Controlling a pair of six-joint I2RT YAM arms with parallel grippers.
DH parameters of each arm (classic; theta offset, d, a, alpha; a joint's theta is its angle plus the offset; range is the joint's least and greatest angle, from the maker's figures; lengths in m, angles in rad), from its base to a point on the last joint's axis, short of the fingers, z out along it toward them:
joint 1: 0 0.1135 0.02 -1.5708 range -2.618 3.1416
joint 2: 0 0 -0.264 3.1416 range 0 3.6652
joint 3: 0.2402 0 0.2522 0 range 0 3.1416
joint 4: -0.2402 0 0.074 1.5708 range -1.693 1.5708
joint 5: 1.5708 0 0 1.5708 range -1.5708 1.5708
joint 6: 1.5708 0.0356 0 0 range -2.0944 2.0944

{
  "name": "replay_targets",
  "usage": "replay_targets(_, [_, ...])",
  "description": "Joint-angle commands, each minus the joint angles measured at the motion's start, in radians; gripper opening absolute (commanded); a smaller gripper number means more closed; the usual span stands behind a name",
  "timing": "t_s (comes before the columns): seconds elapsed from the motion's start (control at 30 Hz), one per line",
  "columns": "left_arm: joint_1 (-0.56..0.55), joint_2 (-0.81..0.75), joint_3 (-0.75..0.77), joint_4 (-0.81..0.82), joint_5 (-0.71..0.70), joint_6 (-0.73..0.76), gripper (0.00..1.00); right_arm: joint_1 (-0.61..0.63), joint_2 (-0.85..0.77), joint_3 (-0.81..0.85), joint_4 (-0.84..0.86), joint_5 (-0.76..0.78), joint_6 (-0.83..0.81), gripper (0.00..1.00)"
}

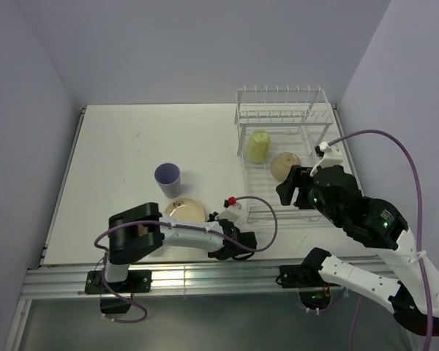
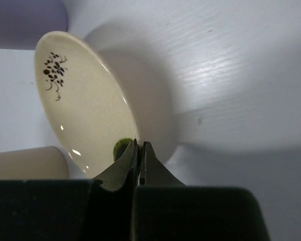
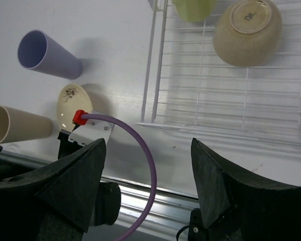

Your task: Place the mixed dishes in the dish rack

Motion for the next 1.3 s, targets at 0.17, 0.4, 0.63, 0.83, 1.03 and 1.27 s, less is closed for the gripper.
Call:
replay_targets(0.17, [-0.034,-0.284,0.311,-0.11,0.235,0.107,0.0,0.001,0.236,0.491,-0.198,-0.025,-0.014,0.76])
replay_targets(0.4, [-0.039,-0.365,0.66,-0.255,0.459,0.103,0.0,-0.3,0.444,0.79,-0.378,-0.478,-0.025,0.76])
replay_targets(0.63, [0.03,-0.513,0.654,-0.183,0.625,0.06,0.0,-0.374,0.321,0.51,-0.204,-0.671,-0.102,0.75])
replay_targets(0.83, [0.188,-0.636,0.583,0.013,0.894,0.065,0.0,-0.386,0.24,0.346,-0.069,-0.853,-0.116,0.77])
replay_targets(1.03, [0.349,-0.649,0.579,0.093,1.061,0.034,0.0,-0.386,0.234,0.314,0.025,-0.999,-0.136,0.76])
replay_targets(1.27, [0.391,-0.518,0.727,0.04,0.978,-0.038,0.0,-0.381,0.206,0.381,-0.042,-0.768,-0.183,0.73])
